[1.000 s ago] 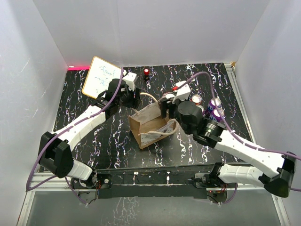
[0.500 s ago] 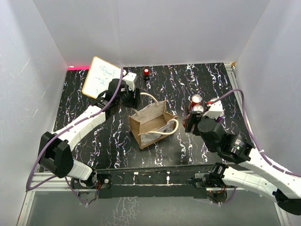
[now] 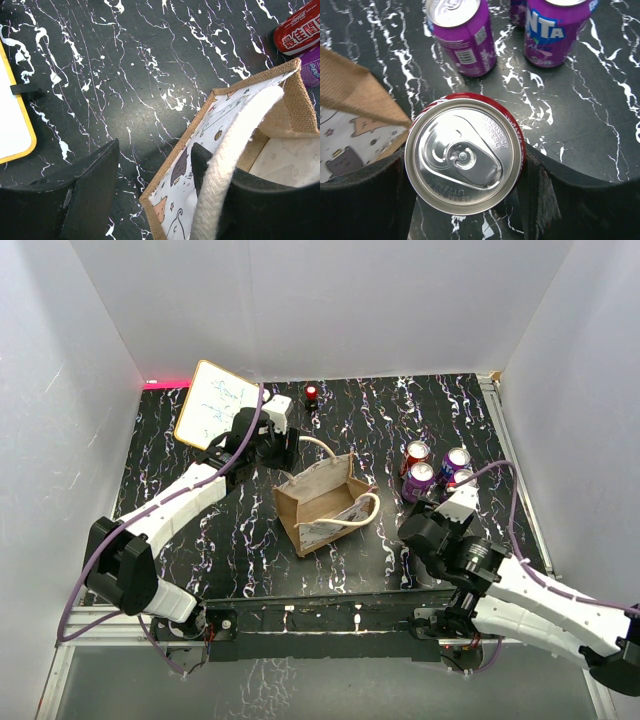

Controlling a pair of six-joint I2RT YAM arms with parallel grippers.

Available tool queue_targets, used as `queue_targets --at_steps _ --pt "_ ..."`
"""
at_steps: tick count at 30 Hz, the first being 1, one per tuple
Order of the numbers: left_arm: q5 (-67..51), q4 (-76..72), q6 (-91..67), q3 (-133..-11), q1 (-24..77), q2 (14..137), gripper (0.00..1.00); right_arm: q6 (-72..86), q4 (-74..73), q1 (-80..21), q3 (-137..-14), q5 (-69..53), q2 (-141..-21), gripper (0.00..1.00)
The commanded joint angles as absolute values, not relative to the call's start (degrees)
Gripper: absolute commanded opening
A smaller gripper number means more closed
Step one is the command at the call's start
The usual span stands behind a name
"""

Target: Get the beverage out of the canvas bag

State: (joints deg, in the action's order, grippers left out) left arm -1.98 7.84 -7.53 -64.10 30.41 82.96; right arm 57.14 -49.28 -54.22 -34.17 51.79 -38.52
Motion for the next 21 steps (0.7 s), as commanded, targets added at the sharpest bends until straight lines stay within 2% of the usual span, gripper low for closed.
queue_targets --at_steps 1,10,18,21 --pt "-1.6 8.2 -7.5 -65.8 30.7 82.4 0.58 63.8 -43.9 -54.1 -35.4 63.2 -42.7 0.08" --pt "-1.2 8.2 -7.2 -65.9 30.6 82.3 0.58 69.9 -43.0 -53.5 -35.5 68.8 -52.6 0.08" --pt "-1.3 8.3 -7.2 -66.0 30.7 82.2 0.58 69.7 -38.1 -50.1 -34.3 68.1 -58.5 0.08" --pt "-1.3 8.3 -7.2 -66.0 30.6 82.1 0.58 64.5 -31.9 -47.3 -33.2 66.0 -59.3 0.08"
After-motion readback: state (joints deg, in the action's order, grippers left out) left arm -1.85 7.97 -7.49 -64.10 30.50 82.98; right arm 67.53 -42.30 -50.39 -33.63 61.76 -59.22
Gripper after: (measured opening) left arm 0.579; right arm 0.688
